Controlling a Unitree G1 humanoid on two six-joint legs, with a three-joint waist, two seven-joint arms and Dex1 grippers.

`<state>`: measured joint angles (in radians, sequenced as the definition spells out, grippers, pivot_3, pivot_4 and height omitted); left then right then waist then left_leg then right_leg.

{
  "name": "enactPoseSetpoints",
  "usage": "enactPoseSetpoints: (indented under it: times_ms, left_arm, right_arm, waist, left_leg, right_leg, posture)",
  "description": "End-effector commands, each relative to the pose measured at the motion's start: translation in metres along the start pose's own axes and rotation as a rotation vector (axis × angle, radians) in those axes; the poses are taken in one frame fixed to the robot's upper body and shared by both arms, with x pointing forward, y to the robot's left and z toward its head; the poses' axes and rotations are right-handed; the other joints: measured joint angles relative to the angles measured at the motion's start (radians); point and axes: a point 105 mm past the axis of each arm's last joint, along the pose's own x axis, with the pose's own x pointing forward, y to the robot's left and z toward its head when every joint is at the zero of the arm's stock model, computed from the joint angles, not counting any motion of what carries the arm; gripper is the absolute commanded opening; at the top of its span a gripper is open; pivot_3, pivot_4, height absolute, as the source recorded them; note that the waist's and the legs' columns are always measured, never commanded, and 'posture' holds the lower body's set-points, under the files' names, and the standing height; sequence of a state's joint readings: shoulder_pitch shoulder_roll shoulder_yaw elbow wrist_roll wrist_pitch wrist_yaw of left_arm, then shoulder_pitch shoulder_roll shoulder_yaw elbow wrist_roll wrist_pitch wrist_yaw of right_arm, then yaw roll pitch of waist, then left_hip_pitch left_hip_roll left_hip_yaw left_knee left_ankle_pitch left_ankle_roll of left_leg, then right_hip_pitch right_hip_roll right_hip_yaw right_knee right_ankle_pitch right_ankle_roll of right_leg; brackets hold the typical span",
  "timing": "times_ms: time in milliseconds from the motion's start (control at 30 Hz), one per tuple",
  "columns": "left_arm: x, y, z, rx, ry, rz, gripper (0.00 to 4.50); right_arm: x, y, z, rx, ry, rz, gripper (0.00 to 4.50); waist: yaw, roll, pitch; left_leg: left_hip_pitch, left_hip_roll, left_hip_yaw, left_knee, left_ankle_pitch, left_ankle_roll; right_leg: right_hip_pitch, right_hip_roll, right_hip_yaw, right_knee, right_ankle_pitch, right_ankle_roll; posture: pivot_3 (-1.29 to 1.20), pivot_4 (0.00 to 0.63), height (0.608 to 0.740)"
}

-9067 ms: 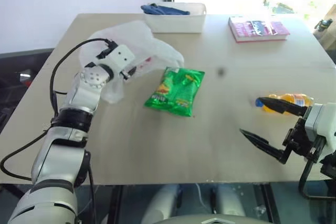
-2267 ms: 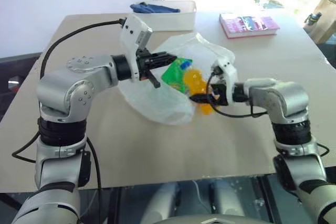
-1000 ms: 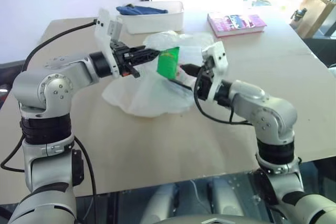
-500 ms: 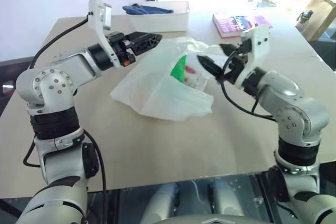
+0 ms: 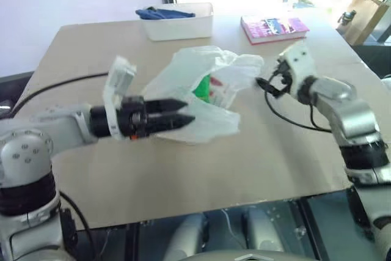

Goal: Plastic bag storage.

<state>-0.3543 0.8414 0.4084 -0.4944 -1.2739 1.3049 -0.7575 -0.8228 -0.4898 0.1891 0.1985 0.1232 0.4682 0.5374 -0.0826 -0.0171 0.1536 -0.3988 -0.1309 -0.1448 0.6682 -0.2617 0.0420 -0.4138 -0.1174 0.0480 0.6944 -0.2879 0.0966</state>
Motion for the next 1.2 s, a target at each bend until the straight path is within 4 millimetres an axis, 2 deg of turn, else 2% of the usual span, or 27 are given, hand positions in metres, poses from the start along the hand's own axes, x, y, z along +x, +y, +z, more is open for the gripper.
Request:
enactPoseSetpoints:
  times_ms: [33,67,167,200,267,333,367,400,467,500,567,633,700,800,933,967,1033,1067,1133,1200]
  left_arm:
    - [-0.006,-0.016,-0.013,0.029,0.039,-0.010,3.50]
    - [-0.005,-0.016,-0.020,0.028,0.055,0.004,3.50]
    - [-0.003,-0.020,-0.031,0.027,0.081,-0.002,3.55]
    - [-0.002,-0.020,-0.031,0.016,0.076,-0.007,3.55]
    - [0.004,-0.019,-0.027,0.037,0.066,-0.019,3.55]
    - [0.014,-0.020,-0.022,0.020,0.061,-0.068,3.55]
    - [0.019,-0.020,-0.020,0.032,0.059,-0.081,3.55]
    - [0.024,-0.021,-0.017,0.035,0.056,-0.112,3.55]
    - [0.039,-0.015,-0.009,0.024,0.047,-0.140,3.55]
    - [0.047,-0.010,-0.005,0.017,0.048,-0.139,3.55]
    - [0.061,-0.006,-0.007,-0.007,0.094,-0.149,3.55]
    - [0.071,-0.011,-0.014,-0.015,0.149,-0.202,3.55]
    - [0.075,-0.004,-0.017,-0.039,0.175,-0.178,3.55]
    - [0.064,-0.003,-0.017,-0.101,0.197,-0.198,3.55]
    - [0.031,-0.021,-0.034,-0.090,0.319,-0.262,3.55]
    - [0.026,-0.024,-0.035,-0.043,0.331,-0.276,3.55]
    - [0.028,-0.012,-0.032,0.182,0.312,-0.213,3.55]
    - [0.036,0.000,-0.021,0.322,0.250,-0.153,3.55]
    - [0.048,0.008,0.006,0.598,0.106,-0.115,3.55]
    - [0.052,0.012,0.013,0.770,0.088,-0.129,3.55]
  right_arm:
    - [0.024,-0.013,0.003,-0.082,-0.032,-0.049,4.50]
    - [0.029,-0.018,0.003,-0.108,-0.039,-0.075,4.50]
    - [0.035,-0.026,0.005,-0.121,-0.055,-0.075,3.72]
    - [0.036,-0.027,0.006,-0.115,-0.061,-0.071,3.39]
    - [0.036,-0.032,0.008,-0.118,-0.063,-0.072,2.42]
    - [0.034,-0.038,0.010,-0.096,-0.069,-0.092,1.90]
    - [0.034,-0.038,0.010,-0.101,-0.065,-0.091,1.24]
    - [0.033,-0.039,0.009,-0.113,-0.060,-0.096,1.09]
    - [0.032,-0.041,0.011,-0.129,-0.047,-0.099,0.24]
    - [0.032,-0.042,0.012,-0.133,-0.040,-0.099,0.03]
    - [0.030,-0.045,0.014,-0.139,-0.031,-0.101,0.03]
    - [0.029,-0.047,0.017,-0.137,-0.023,-0.116,0.03]
    - [0.030,-0.046,0.023,-0.120,-0.029,-0.122,0.03]
    - [0.032,-0.042,0.031,-0.114,-0.041,-0.109,0.03]
    - [0.034,-0.039,0.038,-0.120,-0.052,-0.097,0.03]
    - [0.033,-0.040,0.038,-0.118,-0.051,-0.097,0.03]
    - [0.033,-0.041,0.037,-0.121,-0.050,-0.101,0.03]
    - [0.032,-0.041,0.037,-0.119,-0.050,-0.103,0.03]
    - [0.032,-0.041,0.038,-0.117,-0.060,-0.104,0.03]
    - [0.033,-0.040,0.040,-0.139,-0.074,-0.102,0.03]
  waist:
    - [-0.001,0.000,0.000]
    - [0.001,0.000,0.000]
    - [0.019,0.001,0.000]
    - [0.021,0.001,0.001]
    - [0.026,0.001,0.001]
    - [0.029,0.001,0.001]
    - [0.028,0.001,0.001]
    - [0.027,0.001,0.001]
    - [0.026,0.001,0.001]
    - [0.026,0.001,0.001]
    - [0.022,0.001,0.001]
    - [0.011,0.001,0.001]
    - [0.006,0.001,0.001]
    - [-0.009,0.001,0.001]
    - [-0.023,0.001,0.001]
    - [-0.023,0.001,0.001]
    - [-0.014,0.002,0.001]
    - [-0.005,0.002,0.001]
    - [0.019,0.003,0.002]
    - [0.027,0.003,0.002]
  left_leg:
    - [0.000,0.000,0.001,-0.001,0.000,0.000]
    - [0.000,0.000,0.001,-0.001,0.000,0.000]
    - [0.000,0.000,0.001,-0.001,0.000,0.000]
    - [-0.001,0.000,0.000,0.000,0.000,0.000]
    - [0.000,0.000,0.000,0.000,0.000,0.000]
    - [0.000,0.000,0.000,0.000,0.000,0.000]
    - [0.000,0.000,-0.001,0.000,0.000,0.000]
    - [0.000,0.000,-0.001,0.000,0.000,0.000]
    - [0.000,0.000,-0.001,0.000,0.000,0.000]
    - [0.000,0.000,0.000,0.000,0.000,0.000]
    - [0.000,-0.001,-0.001,0.000,0.000,0.000]
    - [0.000,-0.001,0.000,0.000,0.000,0.000]
    - [-0.001,-0.001,0.000,-0.001,0.000,0.000]
    - [-0.001,0.000,0.000,-0.001,0.000,0.000]
    - [0.000,0.000,0.000,-0.001,0.000,0.000]
    - [0.000,0.000,0.001,-0.002,0.000,0.000]
    - [0.000,0.000,0.000,-0.002,0.000,0.000]
    - [0.000,0.000,0.000,-0.002,0.000,0.000]
    - [0.001,0.000,0.000,-0.001,0.000,0.000]
    - [0.000,0.000,-0.001,0.000,0.000,-0.001]
  right_leg:
    - [0.000,0.000,0.001,0.000,0.000,0.000]
    - [0.000,0.001,0.001,0.000,0.000,0.000]
    - [0.000,0.003,0.001,-0.001,0.000,0.000]
    - [0.000,0.003,0.000,-0.002,0.000,0.000]
    - [0.000,0.003,-0.001,-0.002,0.000,0.000]
    - [0.000,0.004,-0.001,-0.002,0.000,0.000]
    - [0.000,0.004,-0.001,-0.002,0.000,0.000]
    - [0.000,0.004,-0.001,-0.002,0.000,0.000]
    - [0.000,0.004,-0.001,-0.002,0.000,0.000]
    - [0.001,0.004,-0.001,-0.002,0.000,0.000]
    - [0.001,0.004,-0.001,-0.001,0.000,0.000]
    - [0.001,0.003,0.000,-0.001,0.000,0.000]
    - [0.000,0.003,0.001,-0.001,0.000,0.000]
    - [-0.001,0.004,0.001,-0.001,0.000,0.000]
    - [-0.001,0.005,0.003,0.000,0.000,0.000]
    - [-0.002,0.006,0.004,-0.001,0.000,0.000]
    - [-0.002,0.006,0.004,-0.002,0.000,0.000]
    - [-0.001,0.006,0.004,-0.002,0.000,0.000]
    - [0.000,0.006,0.002,-0.003,0.001,-0.001]
    - [0.000,0.006,0.000,-0.004,0.002,-0.003]
  posture:
    - [0.00,0.150,0.740]
    - [0.00,0.150,0.740]
    - [0.00,0.150,0.740]
    - [0.00,0.150,0.740]
    - [0.00,0.150,0.740]
    - [0.00,0.150,0.740]
    - [0.00,0.150,0.740]
    - [0.00,0.150,0.740]
    - [0.00,0.150,0.740]
    - [0.00,0.150,0.740]
    - [0.00,0.150,0.740]
    - [0.00,0.150,0.740]
    - [0.00,0.150,0.740]
    - [0.00,0.150,0.740]
    - [0.00,0.150,0.740]
    - [0.00,0.150,0.740]
    - [0.00,0.150,0.740]
    - [0.00,0.150,0.740]
    - [0.00,0.150,0.740]
    - [0.00,0.150,0.740]
